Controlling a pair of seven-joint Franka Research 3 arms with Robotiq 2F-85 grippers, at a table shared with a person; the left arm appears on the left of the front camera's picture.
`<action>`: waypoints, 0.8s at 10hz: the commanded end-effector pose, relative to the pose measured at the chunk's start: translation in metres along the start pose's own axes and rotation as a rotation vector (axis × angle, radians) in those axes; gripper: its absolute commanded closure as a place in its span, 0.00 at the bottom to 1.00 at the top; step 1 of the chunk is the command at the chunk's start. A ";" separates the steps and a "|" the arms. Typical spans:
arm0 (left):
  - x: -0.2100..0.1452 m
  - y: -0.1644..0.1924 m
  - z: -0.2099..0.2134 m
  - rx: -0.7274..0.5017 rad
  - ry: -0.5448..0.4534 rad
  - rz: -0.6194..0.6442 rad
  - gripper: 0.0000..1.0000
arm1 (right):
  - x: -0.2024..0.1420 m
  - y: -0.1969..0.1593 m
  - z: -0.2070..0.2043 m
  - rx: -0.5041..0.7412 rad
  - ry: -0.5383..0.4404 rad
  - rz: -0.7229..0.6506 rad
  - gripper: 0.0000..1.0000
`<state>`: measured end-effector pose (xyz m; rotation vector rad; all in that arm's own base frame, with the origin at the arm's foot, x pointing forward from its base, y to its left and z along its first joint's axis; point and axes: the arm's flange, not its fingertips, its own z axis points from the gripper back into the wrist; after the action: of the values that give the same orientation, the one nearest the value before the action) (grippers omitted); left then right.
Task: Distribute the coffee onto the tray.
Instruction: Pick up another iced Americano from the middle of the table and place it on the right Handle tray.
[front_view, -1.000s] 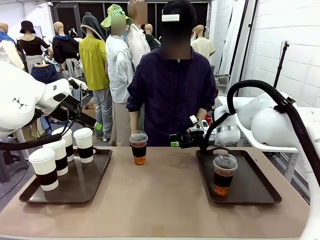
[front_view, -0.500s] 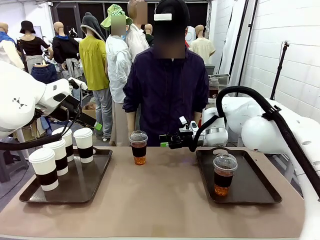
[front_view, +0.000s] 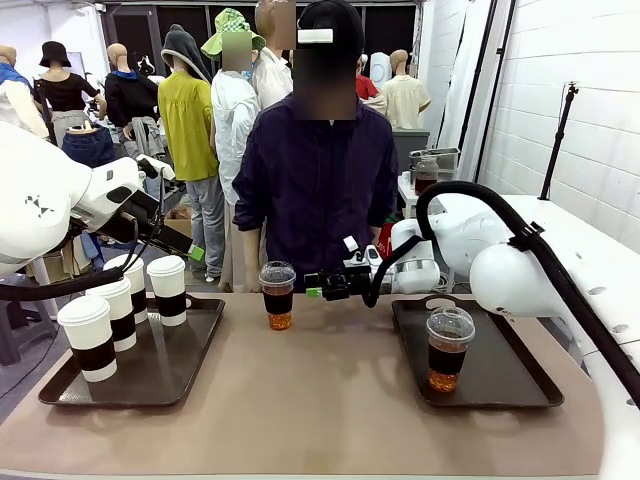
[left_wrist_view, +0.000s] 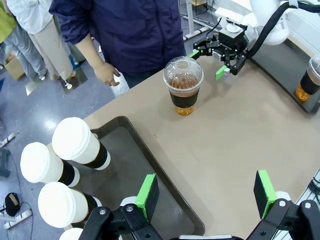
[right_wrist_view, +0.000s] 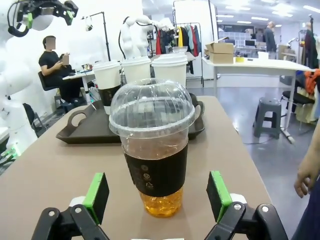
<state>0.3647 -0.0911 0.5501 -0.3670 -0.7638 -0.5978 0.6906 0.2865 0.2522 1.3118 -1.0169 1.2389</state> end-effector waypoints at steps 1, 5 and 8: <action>-0.001 0.001 0.000 -0.006 0.000 0.004 0.00 | 0.003 -0.016 -0.009 0.007 0.039 -0.034 0.00; -0.001 0.001 0.000 -0.006 0.000 0.004 0.00 | 0.001 -0.022 -0.024 0.024 0.062 -0.060 0.00; -0.001 0.001 0.000 -0.006 0.000 0.004 0.00 | -0.003 -0.023 -0.034 0.043 0.075 -0.070 0.00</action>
<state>0.3647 -0.0911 0.5501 -0.3670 -0.7638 -0.5977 0.6976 0.3178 0.2435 1.3162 -0.9170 1.2586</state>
